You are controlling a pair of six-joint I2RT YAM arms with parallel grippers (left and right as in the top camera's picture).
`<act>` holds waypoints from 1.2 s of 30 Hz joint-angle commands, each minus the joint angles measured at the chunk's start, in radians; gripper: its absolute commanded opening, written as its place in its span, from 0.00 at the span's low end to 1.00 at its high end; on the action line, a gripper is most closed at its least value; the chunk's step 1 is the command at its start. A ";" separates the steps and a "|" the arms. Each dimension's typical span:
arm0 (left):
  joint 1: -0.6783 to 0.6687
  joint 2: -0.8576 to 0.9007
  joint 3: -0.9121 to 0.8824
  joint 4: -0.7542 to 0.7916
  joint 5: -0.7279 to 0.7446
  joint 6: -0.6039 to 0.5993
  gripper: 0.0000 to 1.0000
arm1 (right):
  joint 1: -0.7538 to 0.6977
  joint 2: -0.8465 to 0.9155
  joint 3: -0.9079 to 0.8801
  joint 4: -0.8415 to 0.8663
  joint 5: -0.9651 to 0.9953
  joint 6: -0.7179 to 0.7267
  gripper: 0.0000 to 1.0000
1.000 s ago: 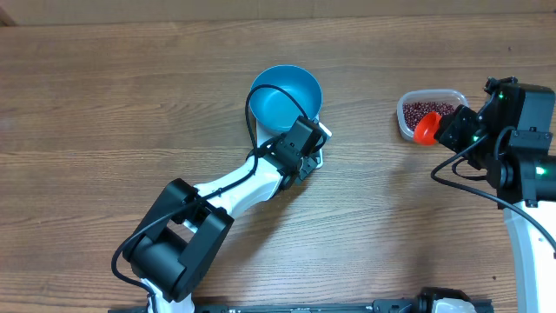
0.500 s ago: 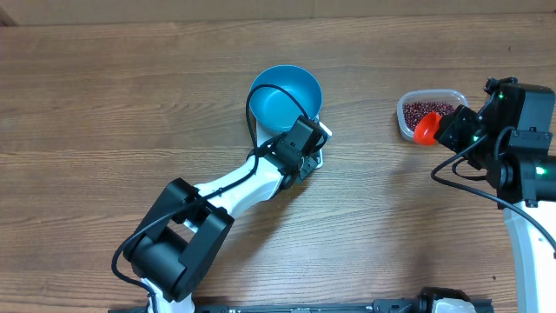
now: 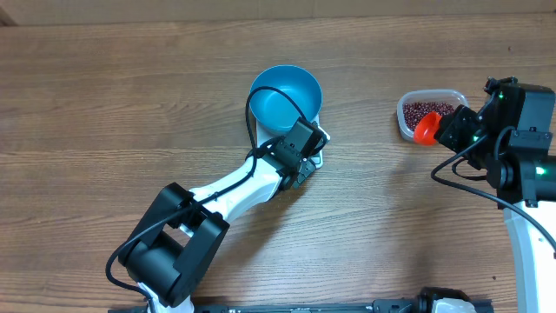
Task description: Scoop item into bowl and weigh 150g on scale
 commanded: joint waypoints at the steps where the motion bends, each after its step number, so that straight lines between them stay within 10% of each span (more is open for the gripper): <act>1: -0.006 -0.029 -0.008 0.002 -0.003 -0.015 0.04 | -0.003 -0.001 0.029 0.008 -0.004 -0.004 0.04; 36: 0.026 0.000 -0.010 0.053 0.035 -0.015 0.04 | -0.003 -0.001 0.029 0.016 -0.004 -0.004 0.04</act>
